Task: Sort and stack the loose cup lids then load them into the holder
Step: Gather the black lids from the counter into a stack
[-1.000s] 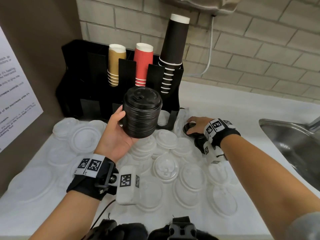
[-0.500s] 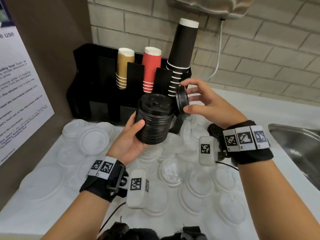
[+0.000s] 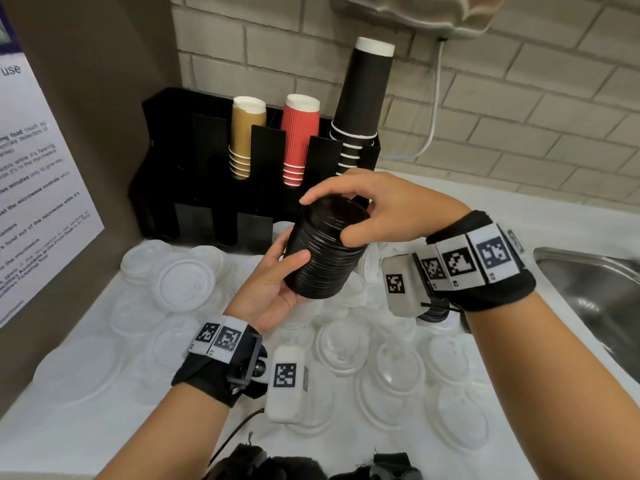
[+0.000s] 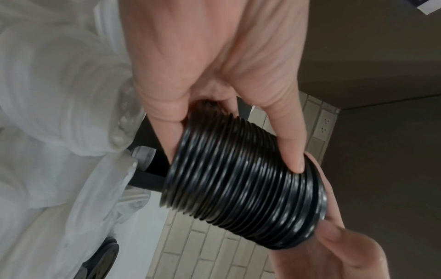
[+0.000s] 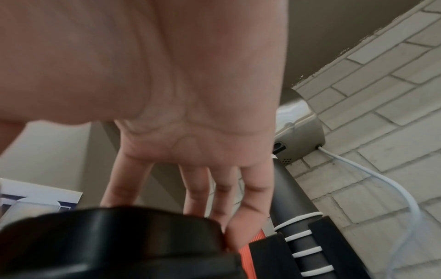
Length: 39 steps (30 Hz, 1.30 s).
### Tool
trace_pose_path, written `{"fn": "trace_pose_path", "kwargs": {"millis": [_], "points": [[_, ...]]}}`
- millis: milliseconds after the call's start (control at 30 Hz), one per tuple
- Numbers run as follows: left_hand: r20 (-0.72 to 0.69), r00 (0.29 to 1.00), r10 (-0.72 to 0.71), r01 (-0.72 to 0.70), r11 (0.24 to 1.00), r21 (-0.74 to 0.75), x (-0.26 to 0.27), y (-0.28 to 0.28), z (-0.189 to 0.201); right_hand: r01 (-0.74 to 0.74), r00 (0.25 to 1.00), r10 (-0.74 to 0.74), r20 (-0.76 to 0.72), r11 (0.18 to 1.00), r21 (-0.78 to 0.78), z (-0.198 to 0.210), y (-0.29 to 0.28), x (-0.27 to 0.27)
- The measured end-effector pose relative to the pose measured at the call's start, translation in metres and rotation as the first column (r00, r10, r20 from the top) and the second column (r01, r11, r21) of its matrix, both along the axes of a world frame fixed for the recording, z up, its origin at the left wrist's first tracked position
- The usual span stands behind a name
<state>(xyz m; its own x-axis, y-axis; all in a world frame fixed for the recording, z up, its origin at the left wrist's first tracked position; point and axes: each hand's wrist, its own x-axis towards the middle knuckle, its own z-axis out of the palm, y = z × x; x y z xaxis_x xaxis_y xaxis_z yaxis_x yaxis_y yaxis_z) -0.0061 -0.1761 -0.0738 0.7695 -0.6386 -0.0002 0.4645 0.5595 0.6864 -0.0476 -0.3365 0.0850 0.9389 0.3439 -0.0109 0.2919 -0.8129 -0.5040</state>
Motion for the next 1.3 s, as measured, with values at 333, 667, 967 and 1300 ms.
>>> {"fn": "trace_pose_path", "kwargs": {"millis": [333,667,967,1300], "points": [[0.009,1.000,0.005,-0.004,1.000,-0.022,0.003,-0.004,-0.004,0.054,0.995,-0.058,0.075,0.997,0.050,-0.001,-0.013,-0.004],[0.049,0.999,0.021,-0.019,0.999,-0.034,0.012,0.006,-0.008,0.491,0.738,-0.627,-0.251,0.754,-0.437,-0.067,-0.131,-0.013],[0.068,0.998,0.016,-0.012,0.998,-0.060,0.014,0.009,-0.005,0.366,0.732,-0.619,-0.284,0.710,-0.602,-0.126,-0.137,-0.012],[0.050,0.998,0.035,-0.032,0.997,-0.070,0.014,0.011,-0.004,0.545,0.831,-0.555,-0.031,0.804,0.237,-0.057,-0.106,-0.044]]}}
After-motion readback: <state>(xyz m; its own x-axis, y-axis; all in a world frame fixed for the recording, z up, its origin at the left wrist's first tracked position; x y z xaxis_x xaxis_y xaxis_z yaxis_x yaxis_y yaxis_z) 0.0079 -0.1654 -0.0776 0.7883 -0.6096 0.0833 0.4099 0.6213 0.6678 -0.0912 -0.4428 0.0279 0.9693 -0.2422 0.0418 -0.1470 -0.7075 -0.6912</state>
